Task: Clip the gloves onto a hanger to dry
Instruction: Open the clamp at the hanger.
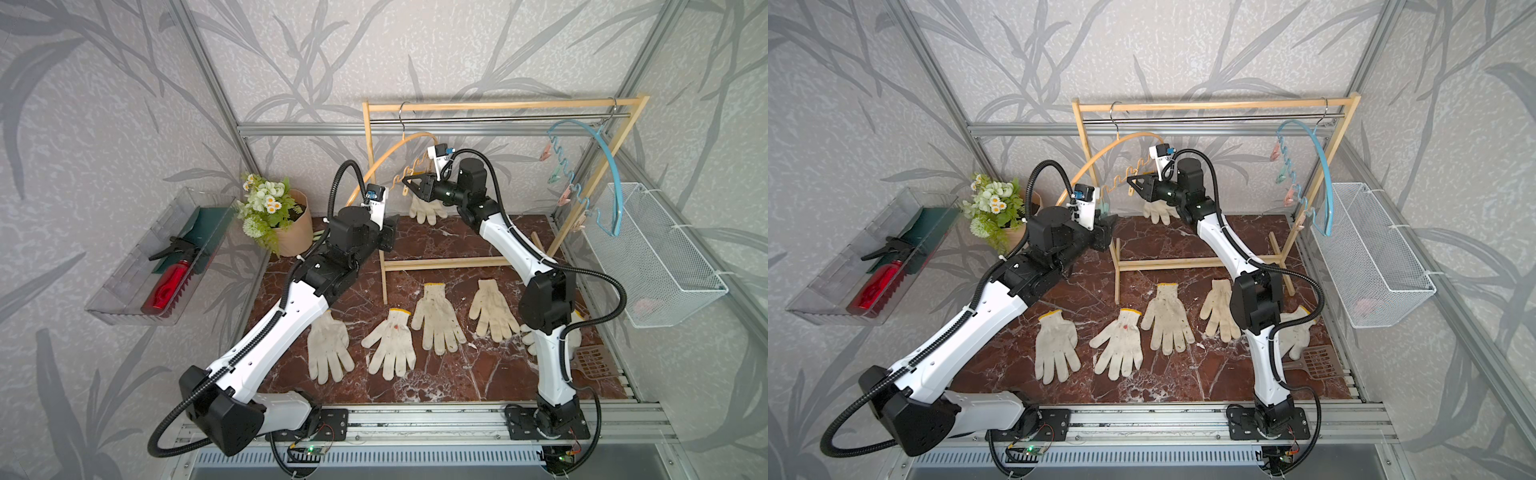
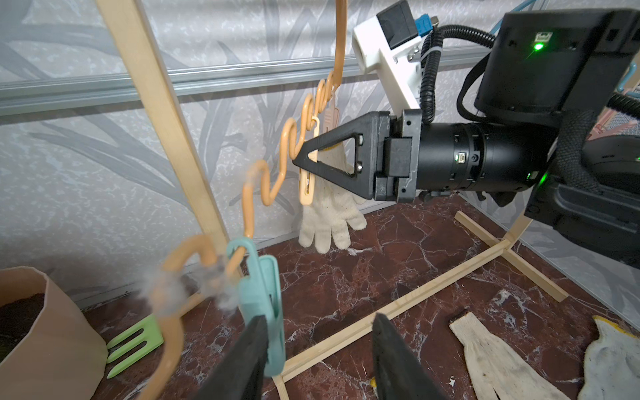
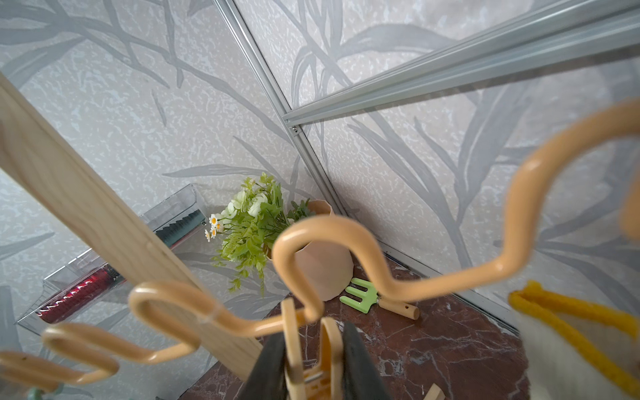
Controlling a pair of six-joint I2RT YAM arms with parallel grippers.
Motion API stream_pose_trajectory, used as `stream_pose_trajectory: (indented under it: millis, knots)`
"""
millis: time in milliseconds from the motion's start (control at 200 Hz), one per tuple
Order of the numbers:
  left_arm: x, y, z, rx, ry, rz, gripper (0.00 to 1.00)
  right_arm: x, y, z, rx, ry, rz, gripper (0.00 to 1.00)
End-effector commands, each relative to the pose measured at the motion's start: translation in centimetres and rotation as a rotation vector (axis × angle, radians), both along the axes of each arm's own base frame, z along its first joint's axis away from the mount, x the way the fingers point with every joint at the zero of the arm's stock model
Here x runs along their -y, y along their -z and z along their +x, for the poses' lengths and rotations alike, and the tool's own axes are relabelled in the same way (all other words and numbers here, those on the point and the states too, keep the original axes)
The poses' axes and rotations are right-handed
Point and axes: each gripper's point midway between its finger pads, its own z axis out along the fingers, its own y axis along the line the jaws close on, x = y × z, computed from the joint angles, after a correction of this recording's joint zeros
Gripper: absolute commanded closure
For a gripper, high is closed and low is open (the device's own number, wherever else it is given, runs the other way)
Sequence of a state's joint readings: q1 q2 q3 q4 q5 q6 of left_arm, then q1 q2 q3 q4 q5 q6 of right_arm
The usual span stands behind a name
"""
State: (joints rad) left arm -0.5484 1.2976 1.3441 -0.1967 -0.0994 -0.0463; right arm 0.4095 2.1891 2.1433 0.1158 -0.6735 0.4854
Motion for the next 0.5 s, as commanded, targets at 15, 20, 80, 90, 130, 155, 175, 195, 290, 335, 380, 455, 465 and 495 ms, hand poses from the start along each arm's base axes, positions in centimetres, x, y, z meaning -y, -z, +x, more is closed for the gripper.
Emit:
stream_pose_trajectory:
  millis: [15,20,80,90,130,155,175,195,290,335,380,455,465,495]
  knots:
    - [-0.7,0.1,-0.9,-0.010,-0.003,-0.014,0.51,0.9,-2.1,-0.7,0.048,0.007,0.010,0.73]
    - [-0.7,0.1,-0.9,-0.009,-0.003,-0.013,0.51,0.8,-2.1,-0.7,0.048,0.007,0.010,0.73]
    - [-0.8,0.2,-0.9,-0.011,-0.009,-0.012,0.51,0.8,-2.3,-0.8,0.052,0.008,0.009,0.72]
    - [-0.9,0.1,-1.0,-0.009,-0.009,-0.012,0.51,0.8,-2.4,-0.8,0.053,0.007,0.009,0.72]
    - [-0.9,0.1,-1.0,-0.008,-0.009,-0.013,0.51,0.8,-2.5,-0.8,0.053,0.006,0.009,0.72]
    - [-0.8,0.0,-1.0,-0.007,-0.007,-0.016,0.51,0.9,-2.6,-0.8,0.054,0.006,0.010,0.73]
    - [-0.8,-0.1,-1.1,-0.007,-0.006,-0.017,0.51,0.8,-2.6,-0.9,0.053,0.003,0.010,0.73]
    - [-0.8,0.0,-1.1,-0.009,-0.003,-0.018,0.51,0.8,-2.6,-0.9,0.052,0.001,0.011,0.74]
    - [-0.8,0.6,-1.5,-0.035,0.003,-0.028,0.51,0.9,-2.8,-1.1,0.055,0.000,0.010,0.76]
    - [-0.7,1.1,-1.7,-0.056,0.005,-0.035,0.51,1.0,-2.8,-1.1,0.057,0.004,0.007,0.75]
    - [-0.8,1.8,-2.0,-0.085,0.004,-0.043,0.51,1.0,-2.8,-1.2,0.060,0.008,0.002,0.74]
    - [-1.1,3.3,-2.7,-0.135,-0.007,-0.063,0.53,1.1,-2.9,-1.3,0.063,0.011,0.000,0.74]
    - [-1.1,3.6,-2.8,-0.142,-0.009,-0.067,0.53,1.1,-2.9,-1.3,0.062,0.011,0.000,0.74]
    - [-1.1,4.4,-3.2,-0.169,-0.012,-0.075,0.53,1.1,-2.9,-1.3,0.062,0.011,0.001,0.74]
